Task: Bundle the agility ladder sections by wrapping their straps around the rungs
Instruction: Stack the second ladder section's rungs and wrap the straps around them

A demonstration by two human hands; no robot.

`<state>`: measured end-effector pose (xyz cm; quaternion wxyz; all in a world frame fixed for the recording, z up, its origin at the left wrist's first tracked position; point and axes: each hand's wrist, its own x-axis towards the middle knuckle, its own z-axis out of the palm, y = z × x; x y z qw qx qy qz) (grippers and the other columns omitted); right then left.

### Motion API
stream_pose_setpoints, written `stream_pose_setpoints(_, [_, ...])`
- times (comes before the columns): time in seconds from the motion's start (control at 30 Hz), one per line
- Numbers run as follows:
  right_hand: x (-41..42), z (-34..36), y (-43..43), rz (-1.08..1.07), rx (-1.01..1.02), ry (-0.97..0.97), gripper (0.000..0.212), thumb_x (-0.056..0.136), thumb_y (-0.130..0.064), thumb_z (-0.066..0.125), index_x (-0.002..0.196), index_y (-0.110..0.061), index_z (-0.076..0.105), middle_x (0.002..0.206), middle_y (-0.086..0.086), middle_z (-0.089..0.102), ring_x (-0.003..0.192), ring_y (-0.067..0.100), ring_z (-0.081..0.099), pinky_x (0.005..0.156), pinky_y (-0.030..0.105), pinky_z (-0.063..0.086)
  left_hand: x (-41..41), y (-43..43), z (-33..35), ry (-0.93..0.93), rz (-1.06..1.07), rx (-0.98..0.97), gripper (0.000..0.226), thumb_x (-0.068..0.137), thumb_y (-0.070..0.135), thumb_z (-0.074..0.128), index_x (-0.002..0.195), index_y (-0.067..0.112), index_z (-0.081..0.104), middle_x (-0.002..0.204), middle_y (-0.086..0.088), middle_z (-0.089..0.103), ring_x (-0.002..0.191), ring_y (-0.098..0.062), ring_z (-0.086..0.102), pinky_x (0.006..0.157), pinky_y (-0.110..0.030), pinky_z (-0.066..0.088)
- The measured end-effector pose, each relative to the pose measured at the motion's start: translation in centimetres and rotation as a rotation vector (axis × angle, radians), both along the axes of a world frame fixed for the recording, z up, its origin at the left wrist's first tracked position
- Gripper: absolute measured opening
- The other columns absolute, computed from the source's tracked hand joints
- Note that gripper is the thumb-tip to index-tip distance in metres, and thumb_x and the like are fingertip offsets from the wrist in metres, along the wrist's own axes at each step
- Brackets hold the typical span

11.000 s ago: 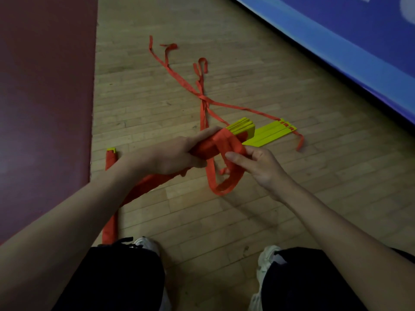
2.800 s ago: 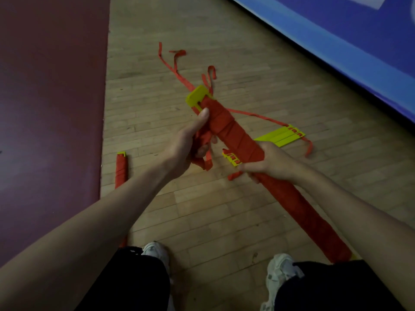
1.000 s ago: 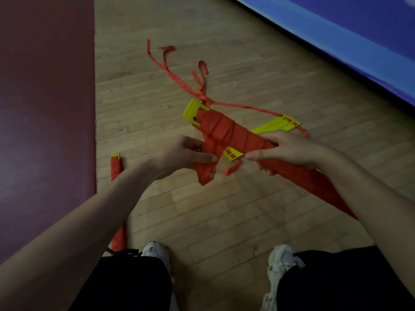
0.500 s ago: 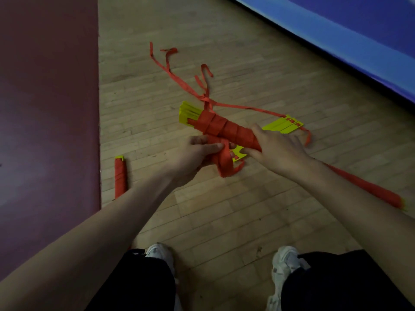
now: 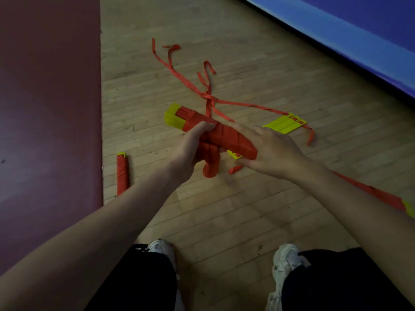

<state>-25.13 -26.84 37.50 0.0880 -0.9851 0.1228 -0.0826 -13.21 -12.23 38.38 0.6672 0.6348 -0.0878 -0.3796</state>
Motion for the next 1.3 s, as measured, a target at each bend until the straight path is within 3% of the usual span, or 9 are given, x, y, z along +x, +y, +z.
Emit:
stream_pose_setpoints(0.1, [-0.8,2.2,-1.5,-0.003,0.530,0.150,0.060,0.068,-0.047,0.081,0.122,-0.036,0.055,0.096,-0.018,0.067,0.090,0.004,0.061,0.074,0.017,0.048,-0.2,0.0,0.4,-0.073,-0.077,-0.065,0.022,0.090,0.021,0.056,0.093,0.001,0.065,0.077,-0.015,0.070,0.065,-0.021,0.068,0.060,-0.026,0.048])
stream_pose_setpoints(0.2, [-1.2,2.6,-2.1,-0.007,0.940,0.292,0.024,0.069,-0.028,0.080,0.083,-0.019,0.062,0.065,-0.004,0.066,0.065,0.019,0.063,0.063,0.029,0.052,-0.4,0.0,0.4,-0.122,-0.115,-0.094,0.022,0.089,0.018,0.058,0.094,-0.002,0.066,0.085,-0.025,0.066,0.067,-0.024,0.065,0.060,-0.028,0.047])
stream_pose_setpoints(0.43, [-1.0,3.4,-1.5,0.015,1.106,0.276,0.022,0.075,-0.015,0.074,0.066,-0.011,0.055,0.052,0.009,0.053,0.041,0.019,0.049,0.042,0.024,0.042,1.6,1.8,0.9,-0.254,-0.455,-0.127,0.024,0.084,0.020,0.058,0.101,0.004,0.066,0.086,-0.003,0.075,0.078,-0.017,0.072,0.068,-0.031,0.058])
stream_pose_setpoints(0.57, [-1.5,3.3,-1.9,-0.024,1.120,0.252,0.022,0.073,-0.021,0.073,0.055,-0.019,0.060,0.053,0.009,0.054,0.040,0.018,0.051,0.042,0.023,0.043,1.8,2.3,0.2,-0.384,-0.551,0.018,0.014,0.092,0.007,0.055,0.102,0.002,0.064,0.082,0.001,0.074,0.073,-0.016,0.072,0.070,-0.035,0.058])
stream_pose_setpoints(0.73, [-1.6,4.0,-1.9,-0.075,1.157,0.247,0.026,0.068,-0.031,0.070,0.077,-0.011,0.055,0.060,0.010,0.056,0.045,0.017,0.053,0.042,0.023,0.046,1.2,2.1,-0.8,-0.236,-0.488,0.035,0.015,0.088,0.004,0.061,0.103,0.001,0.063,0.090,-0.009,0.074,0.077,-0.023,0.072,0.067,-0.035,0.060])
stream_pose_setpoints(0.97, [-1.6,4.0,-2.2,-0.131,1.155,0.238,0.033,0.070,-0.039,0.069,0.082,-0.013,0.054,0.063,0.009,0.056,0.045,0.016,0.054,0.042,0.020,0.045,0.7,1.6,-0.4,-0.182,-0.339,-0.003,0.005,0.087,0.001,0.063,0.089,0.004,0.060,0.072,-0.010,0.071,0.061,-0.019,0.069,0.053,-0.030,0.055])
stream_pose_setpoints(1.07, [-1.6,3.5,-2.2,-0.129,1.106,0.233,0.024,0.077,-0.034,0.069,0.081,-0.014,0.057,0.060,0.007,0.057,0.045,0.016,0.054,0.043,0.023,0.045,0.4,1.4,-0.6,-0.143,-0.388,0.038,0.013,0.089,0.004,0.061,0.101,-0.001,0.063,0.082,-0.013,0.071,0.068,-0.020,0.070,0.065,-0.034,0.060])
stream_pose_setpoints(1.23, [-1.6,2.7,-2.3,-0.120,0.658,0.209,0.024,0.078,-0.048,0.072,0.082,-0.028,0.060,0.061,-0.005,0.065,0.052,0.013,0.063,0.051,0.021,0.048,-0.7,1.1,-0.3,0.095,-0.425,-0.014,0.008,0.090,0.000,0.057,0.092,0.001,0.064,0.077,-0.008,0.072,0.067,-0.014,0.069,0.062,-0.024,0.058])
stream_pose_setpoints(1.3, [-1.7,1.9,-2.1,-0.138,0.373,0.213,0.033,0.075,-0.062,0.067,0.090,-0.035,0.056,0.075,-0.007,0.070,0.072,0.015,0.069,0.065,0.025,0.051,-1.1,1.1,-0.3,0.140,-0.433,-0.026,0.009,0.091,0.002,0.055,0.094,0.000,0.064,0.077,-0.007,0.071,0.067,-0.013,0.069,0.061,-0.021,0.056])
